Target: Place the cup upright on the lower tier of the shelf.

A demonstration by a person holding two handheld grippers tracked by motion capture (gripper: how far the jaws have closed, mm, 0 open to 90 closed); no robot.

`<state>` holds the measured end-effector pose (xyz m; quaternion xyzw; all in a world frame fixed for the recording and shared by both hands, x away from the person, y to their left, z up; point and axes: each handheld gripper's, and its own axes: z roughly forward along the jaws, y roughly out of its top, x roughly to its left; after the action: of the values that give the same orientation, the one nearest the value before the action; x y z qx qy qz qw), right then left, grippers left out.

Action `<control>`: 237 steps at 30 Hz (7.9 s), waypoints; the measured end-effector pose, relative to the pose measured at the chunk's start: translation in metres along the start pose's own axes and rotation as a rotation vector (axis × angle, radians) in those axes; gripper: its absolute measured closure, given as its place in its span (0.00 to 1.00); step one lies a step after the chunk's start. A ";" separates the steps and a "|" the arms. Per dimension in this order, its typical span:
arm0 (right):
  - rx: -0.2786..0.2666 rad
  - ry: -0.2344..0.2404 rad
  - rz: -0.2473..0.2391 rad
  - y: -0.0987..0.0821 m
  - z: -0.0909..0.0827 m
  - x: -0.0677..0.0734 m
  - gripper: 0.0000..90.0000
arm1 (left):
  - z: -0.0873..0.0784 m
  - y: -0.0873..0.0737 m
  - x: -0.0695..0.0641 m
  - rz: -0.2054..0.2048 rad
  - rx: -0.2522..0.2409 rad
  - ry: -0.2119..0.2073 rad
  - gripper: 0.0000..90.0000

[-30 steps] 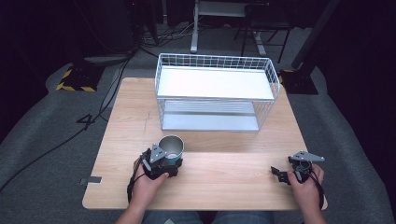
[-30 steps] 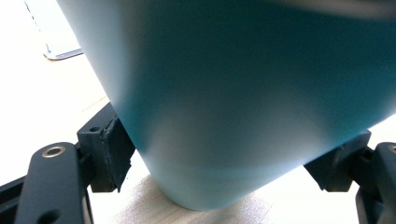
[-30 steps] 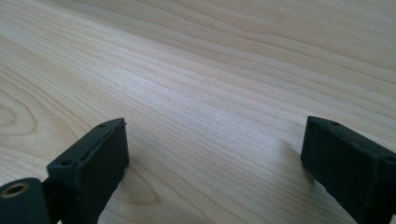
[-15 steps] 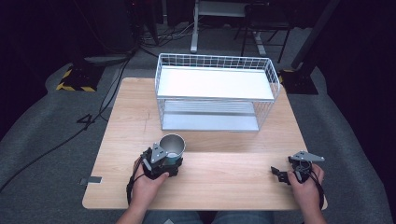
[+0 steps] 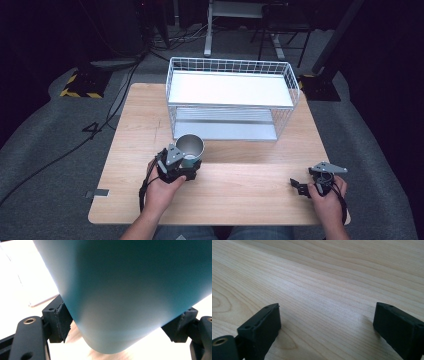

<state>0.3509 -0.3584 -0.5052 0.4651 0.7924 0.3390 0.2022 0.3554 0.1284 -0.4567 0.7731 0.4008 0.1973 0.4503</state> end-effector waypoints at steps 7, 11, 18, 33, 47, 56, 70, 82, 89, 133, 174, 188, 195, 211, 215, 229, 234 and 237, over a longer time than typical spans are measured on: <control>0.000 0.000 0.000 0.000 0.000 0.000 0.09 | 0.009 0.015 0.000 -0.016 -0.006 -0.017 0.24; 0.001 0.000 0.000 0.000 0.000 0.000 0.09 | 0.013 0.022 0.000 -0.023 -0.017 -0.019 0.24; 0.001 0.000 0.000 0.000 0.000 0.000 0.09 | 0.026 0.036 -0.002 -0.016 -0.016 -0.025 0.24; 0.000 -0.001 0.000 0.000 0.000 0.000 0.09 | 0.053 0.060 -0.008 -0.004 -0.027 -0.023 0.24; 0.000 -0.001 -0.003 0.000 0.000 0.000 0.09 | 0.084 0.071 -0.016 -0.017 -0.024 -0.040 0.24; 0.000 -0.002 0.002 0.000 0.000 0.000 0.08 | 0.103 0.074 -0.015 -0.035 -0.057 -0.028 0.24; 0.001 -0.009 0.008 0.000 0.000 0.001 0.08 | 0.133 0.088 -0.011 -0.027 -0.081 0.015 0.24; 0.001 -0.009 0.008 0.000 0.000 0.001 0.08 | 0.156 0.085 -0.011 -0.043 -0.139 0.097 0.24; 0.001 -0.009 0.008 0.000 0.000 0.001 0.08 | 0.164 0.087 -0.010 -0.057 -0.125 0.106 0.24; 0.003 -0.008 0.007 0.000 0.000 0.001 0.08 | 0.185 0.085 0.004 -0.069 -0.053 0.150 0.17; 0.003 -0.007 0.003 0.001 0.001 0.000 0.07 | 0.040 0.061 -0.001 0.030 -0.087 0.046 0.17; 0.010 -0.008 0.005 0.002 0.002 0.001 0.05 | -0.013 0.039 0.006 0.053 -0.066 0.046 0.17; 0.010 -0.008 0.005 0.002 0.002 0.001 0.05 | -0.038 0.023 0.014 0.052 -0.058 0.057 0.17; 0.010 -0.008 0.005 0.002 0.002 0.001 0.05 | -0.071 -0.028 0.030 0.020 -0.019 0.076 0.17; 0.010 -0.008 0.005 0.002 0.002 0.001 0.05 | -0.078 -0.041 0.032 0.018 -0.007 0.111 0.17; 0.010 -0.008 0.005 0.002 0.002 0.001 0.05 | -0.081 -0.079 0.047 -0.010 0.101 0.124 0.17; 0.010 -0.008 0.005 0.002 0.002 0.001 0.05 | -0.079 -0.089 0.052 -0.018 0.139 0.130 0.17; 0.010 -0.008 0.005 0.002 0.002 0.001 0.05 | -0.077 -0.094 0.054 -0.023 0.171 0.127 0.17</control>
<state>0.3527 -0.3557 -0.5054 0.4695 0.7921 0.3337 0.2020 0.2953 0.2386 -0.5006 0.7901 0.4526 0.2058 0.3585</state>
